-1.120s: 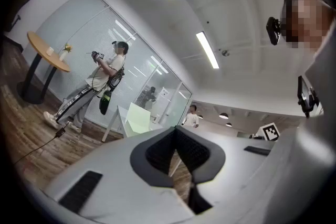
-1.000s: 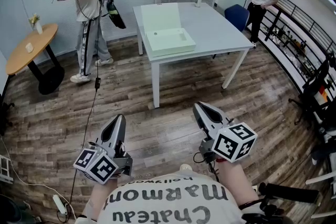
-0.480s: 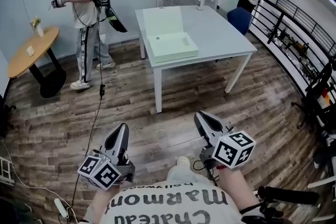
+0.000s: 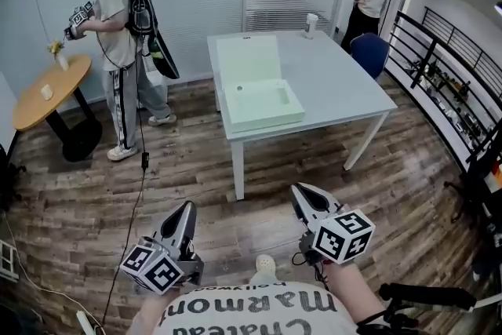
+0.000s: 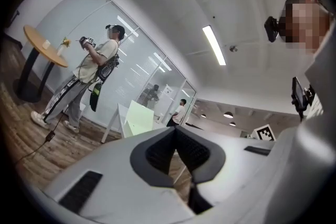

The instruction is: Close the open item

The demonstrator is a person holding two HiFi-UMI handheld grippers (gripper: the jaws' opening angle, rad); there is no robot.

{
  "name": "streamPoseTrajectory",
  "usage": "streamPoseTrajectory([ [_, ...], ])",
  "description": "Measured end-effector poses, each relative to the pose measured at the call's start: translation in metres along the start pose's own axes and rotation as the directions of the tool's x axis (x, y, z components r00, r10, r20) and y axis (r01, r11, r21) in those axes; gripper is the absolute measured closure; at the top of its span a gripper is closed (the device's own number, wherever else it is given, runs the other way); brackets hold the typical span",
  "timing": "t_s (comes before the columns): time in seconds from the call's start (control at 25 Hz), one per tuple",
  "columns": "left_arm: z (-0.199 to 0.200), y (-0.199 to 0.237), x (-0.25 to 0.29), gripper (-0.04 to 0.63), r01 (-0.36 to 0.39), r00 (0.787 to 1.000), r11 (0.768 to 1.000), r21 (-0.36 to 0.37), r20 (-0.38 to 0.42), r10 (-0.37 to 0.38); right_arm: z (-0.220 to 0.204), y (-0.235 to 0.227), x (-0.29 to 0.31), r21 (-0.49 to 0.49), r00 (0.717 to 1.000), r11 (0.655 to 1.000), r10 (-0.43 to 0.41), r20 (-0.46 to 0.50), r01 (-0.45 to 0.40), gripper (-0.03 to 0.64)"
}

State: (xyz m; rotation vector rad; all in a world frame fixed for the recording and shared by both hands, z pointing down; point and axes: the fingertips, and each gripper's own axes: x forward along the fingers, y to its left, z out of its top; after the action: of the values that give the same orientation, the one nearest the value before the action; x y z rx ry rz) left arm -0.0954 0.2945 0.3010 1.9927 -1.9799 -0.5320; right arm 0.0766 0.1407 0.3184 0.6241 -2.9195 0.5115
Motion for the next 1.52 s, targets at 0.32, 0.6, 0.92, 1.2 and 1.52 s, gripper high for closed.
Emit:
streamPoseTrajectory([
  [0.32,0.026,0.024,0.100,0.601,-0.045,0.995,0.996,-0.079,0.081,0.051,0.064,-0.078,0.078,-0.010,0.997,0.998,0.064,0.036,-0.063,0.614],
  [0.6,0.030,0.057,0.150,0.601,-0.108,0.988,0.992,-0.070,0.102,0.115,0.085,-0.120,0.129,0.012,0.993,0.994,0.106,0.048,-0.107,0.614],
  [0.92,0.025,0.084,0.218,0.601,-0.152,0.985,0.986,-0.073,0.069,0.157,0.091,-0.175,0.181,0.050,0.994,0.993,0.110,0.007,-0.110,0.614],
  [1.2,0.029,0.135,0.286,0.601,-0.115,0.993,0.990,-0.078,0.012,0.116,0.090,-0.208,0.243,0.080,0.996,0.995,0.067,-0.051,-0.063,0.614],
  [1.52,0.066,0.206,0.372,0.603,0.021,0.999,0.995,-0.100,-0.036,-0.025,0.117,-0.233,0.322,0.109,0.999,0.993,-0.051,-0.009,0.052,0.615],
])
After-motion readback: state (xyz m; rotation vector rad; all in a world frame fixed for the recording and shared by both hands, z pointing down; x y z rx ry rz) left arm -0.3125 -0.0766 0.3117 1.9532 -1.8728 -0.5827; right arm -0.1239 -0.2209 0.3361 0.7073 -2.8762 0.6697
